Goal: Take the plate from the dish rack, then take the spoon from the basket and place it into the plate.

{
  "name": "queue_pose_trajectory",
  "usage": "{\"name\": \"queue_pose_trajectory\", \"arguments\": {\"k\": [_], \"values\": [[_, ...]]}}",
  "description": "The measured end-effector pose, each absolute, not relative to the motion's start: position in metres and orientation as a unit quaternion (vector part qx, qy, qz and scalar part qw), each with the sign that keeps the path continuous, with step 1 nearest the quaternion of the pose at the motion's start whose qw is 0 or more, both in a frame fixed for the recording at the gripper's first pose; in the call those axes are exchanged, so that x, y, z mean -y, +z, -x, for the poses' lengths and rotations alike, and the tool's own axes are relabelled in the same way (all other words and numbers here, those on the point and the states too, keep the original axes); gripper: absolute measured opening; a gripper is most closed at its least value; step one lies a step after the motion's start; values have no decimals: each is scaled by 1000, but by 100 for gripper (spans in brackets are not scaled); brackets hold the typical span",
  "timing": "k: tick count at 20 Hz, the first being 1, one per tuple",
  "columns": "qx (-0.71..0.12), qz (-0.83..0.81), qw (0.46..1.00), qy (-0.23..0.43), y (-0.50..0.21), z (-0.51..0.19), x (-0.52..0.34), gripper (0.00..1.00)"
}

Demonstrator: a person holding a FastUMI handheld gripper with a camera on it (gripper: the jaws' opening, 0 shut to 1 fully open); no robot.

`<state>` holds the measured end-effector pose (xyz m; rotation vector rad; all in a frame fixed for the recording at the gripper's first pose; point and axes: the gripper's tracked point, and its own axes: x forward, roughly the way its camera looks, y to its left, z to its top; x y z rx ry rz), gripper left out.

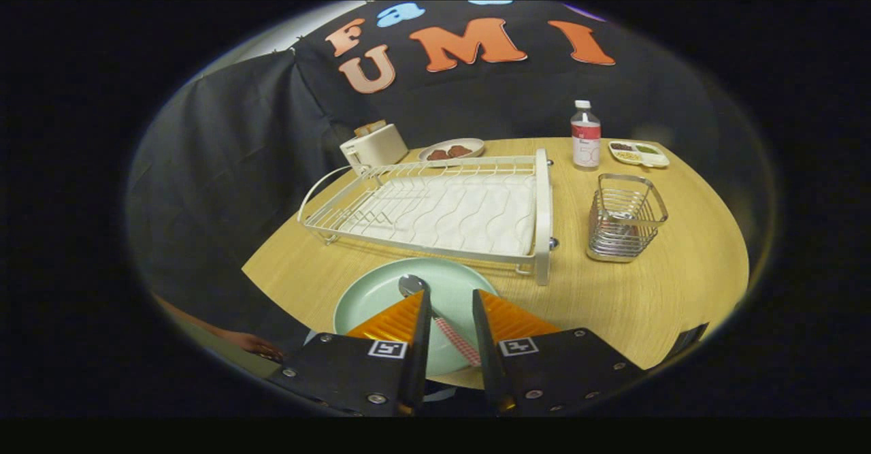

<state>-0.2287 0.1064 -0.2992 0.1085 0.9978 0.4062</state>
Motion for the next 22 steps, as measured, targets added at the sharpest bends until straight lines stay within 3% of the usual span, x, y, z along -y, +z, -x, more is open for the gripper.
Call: {"name": "queue_pose_trajectory", "arguments": {"k": [8, 12, 15, 22], "values": [[-387, -34, 911, 137, -235, 167, -79, 77], [-339, -21, 934, 109, -195, 135, -62, 90], [-299, -7, 949, 96, -160, 111, -54, 96], [-222, 0, 973, 70, -88, 80, -34, 97]]}}
